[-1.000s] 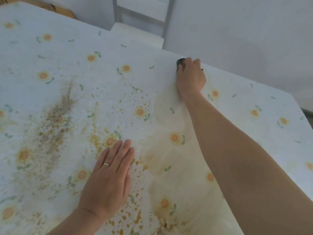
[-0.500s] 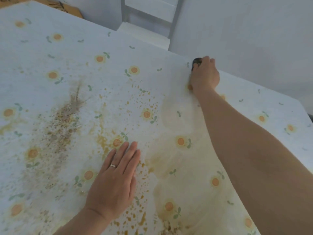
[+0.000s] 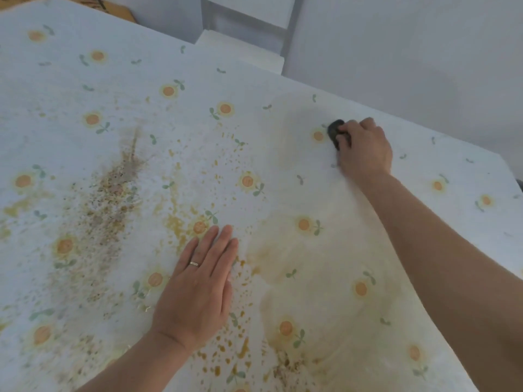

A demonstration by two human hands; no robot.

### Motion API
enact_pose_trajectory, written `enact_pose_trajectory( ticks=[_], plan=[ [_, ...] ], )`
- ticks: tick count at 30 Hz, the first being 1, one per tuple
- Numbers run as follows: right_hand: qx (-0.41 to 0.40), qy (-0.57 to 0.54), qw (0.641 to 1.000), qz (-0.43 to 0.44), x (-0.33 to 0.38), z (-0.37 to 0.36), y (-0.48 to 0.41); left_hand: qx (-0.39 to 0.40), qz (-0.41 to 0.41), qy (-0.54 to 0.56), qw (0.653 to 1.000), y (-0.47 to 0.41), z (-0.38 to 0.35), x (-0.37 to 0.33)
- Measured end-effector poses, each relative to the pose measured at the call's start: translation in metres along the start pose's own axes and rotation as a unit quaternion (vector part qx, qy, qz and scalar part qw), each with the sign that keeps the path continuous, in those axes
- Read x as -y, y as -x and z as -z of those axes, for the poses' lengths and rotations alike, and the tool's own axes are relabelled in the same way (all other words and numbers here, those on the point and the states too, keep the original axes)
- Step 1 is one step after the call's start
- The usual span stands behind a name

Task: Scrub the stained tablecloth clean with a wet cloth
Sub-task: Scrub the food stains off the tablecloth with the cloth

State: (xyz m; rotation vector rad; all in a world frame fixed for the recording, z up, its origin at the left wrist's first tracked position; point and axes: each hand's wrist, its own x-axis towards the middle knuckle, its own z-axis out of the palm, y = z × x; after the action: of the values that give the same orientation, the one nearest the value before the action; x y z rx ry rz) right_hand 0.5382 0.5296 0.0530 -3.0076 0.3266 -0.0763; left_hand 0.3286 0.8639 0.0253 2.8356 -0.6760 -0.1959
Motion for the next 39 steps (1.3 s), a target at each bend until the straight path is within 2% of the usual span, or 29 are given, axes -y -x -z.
enact_pose_trajectory(
  ticks=[2, 4, 7, 9, 11, 13, 14, 15, 17, 19, 21, 22, 24, 27, 29, 30, 32, 34, 36, 39],
  plan=[
    [-0.040, -0.008, 0.996, -0.074, 0.010, -0.006, -0.027, -0.006, 0.004, 0.002, 1.000, 0.000, 0.000, 0.000],
    [-0.044, -0.012, 0.997, -0.056, 0.036, -0.014, -0.024, -0.009, 0.005, 0.004, 1.000, -0.003, 0.001, 0.001],
    [-0.036, -0.050, 0.994, 0.091, 0.067, -0.023, 0.036, -0.013, 0.007, 0.001, 1.000, -0.003, 0.001, 0.000],
    [-0.015, -0.100, 0.974, 0.204, 0.067, -0.020, 0.103, -0.012, 0.011, -0.006, 1.000, -0.003, 0.000, 0.000],
    [0.005, -0.119, 0.945, 0.306, 0.043, -0.012, 0.160, -0.014, 0.015, -0.005, 1.000, -0.004, 0.000, 0.001],
    [0.001, -0.074, 0.934, 0.349, -0.003, -0.003, 0.182, -0.014, 0.015, -0.001, 1.000, -0.005, 0.002, -0.001],
    [-0.003, -0.042, 0.946, 0.320, -0.028, 0.000, 0.179, -0.015, 0.016, 0.001, 1.000, -0.004, 0.002, -0.001],
    [-0.011, -0.019, 0.966, 0.256, -0.053, 0.005, 0.171, -0.017, 0.016, 0.004, 1.000, -0.003, 0.001, -0.002],
    [-0.024, -0.003, 0.998, 0.061, -0.094, 0.016, 0.151, -0.026, 0.014, 0.009, 1.000, -0.003, 0.001, -0.002],
    [-0.020, -0.013, 0.993, -0.115, -0.113, 0.021, 0.149, -0.031, 0.015, 0.010, 0.999, -0.003, 0.002, -0.001],
    [-0.025, -0.009, 0.982, -0.188, -0.103, 0.021, 0.170, -0.041, 0.016, 0.017, 0.999, -0.005, 0.004, -0.003],
    [-0.021, -0.014, 0.980, -0.196, -0.090, 0.020, 0.192, -0.042, 0.013, 0.019, 0.999, -0.005, 0.005, -0.005],
    [0.023, -0.042, 0.986, -0.157, -0.050, 0.015, 0.245, -0.041, 0.015, 0.026, 0.999, -0.002, 0.005, -0.005],
    [0.112, -0.111, 0.987, 0.022, 0.011, 0.018, 0.313, -0.045, 0.019, 0.021, 0.999, -0.003, 0.006, -0.003],
    [0.130, -0.139, 0.970, 0.154, 0.017, 0.021, 0.330, -0.043, 0.022, 0.022, 0.999, -0.004, 0.007, -0.004],
    [0.141, -0.143, 0.962, 0.185, 0.009, 0.023, 0.324, -0.046, 0.020, 0.021, 0.999, -0.004, 0.007, -0.005],
    [0.134, -0.143, 0.971, 0.134, -0.014, 0.028, 0.298, -0.050, 0.013, 0.016, 0.999, -0.004, 0.007, -0.008],
    [0.102, -0.180, 0.978, -0.006, -0.043, 0.037, 0.263, -0.051, 0.013, 0.015, 0.998, -0.004, 0.006, -0.009],
    [0.078, -0.231, 0.962, -0.123, -0.077, 0.043, 0.233, -0.051, 0.017, 0.019, 0.998, -0.002, 0.006, -0.009],
    [0.071, -0.152, 0.974, -0.155, -0.119, 0.048, 0.219, -0.053, 0.019, 0.021, 0.998, -0.002, 0.007, -0.010]
  ],
)
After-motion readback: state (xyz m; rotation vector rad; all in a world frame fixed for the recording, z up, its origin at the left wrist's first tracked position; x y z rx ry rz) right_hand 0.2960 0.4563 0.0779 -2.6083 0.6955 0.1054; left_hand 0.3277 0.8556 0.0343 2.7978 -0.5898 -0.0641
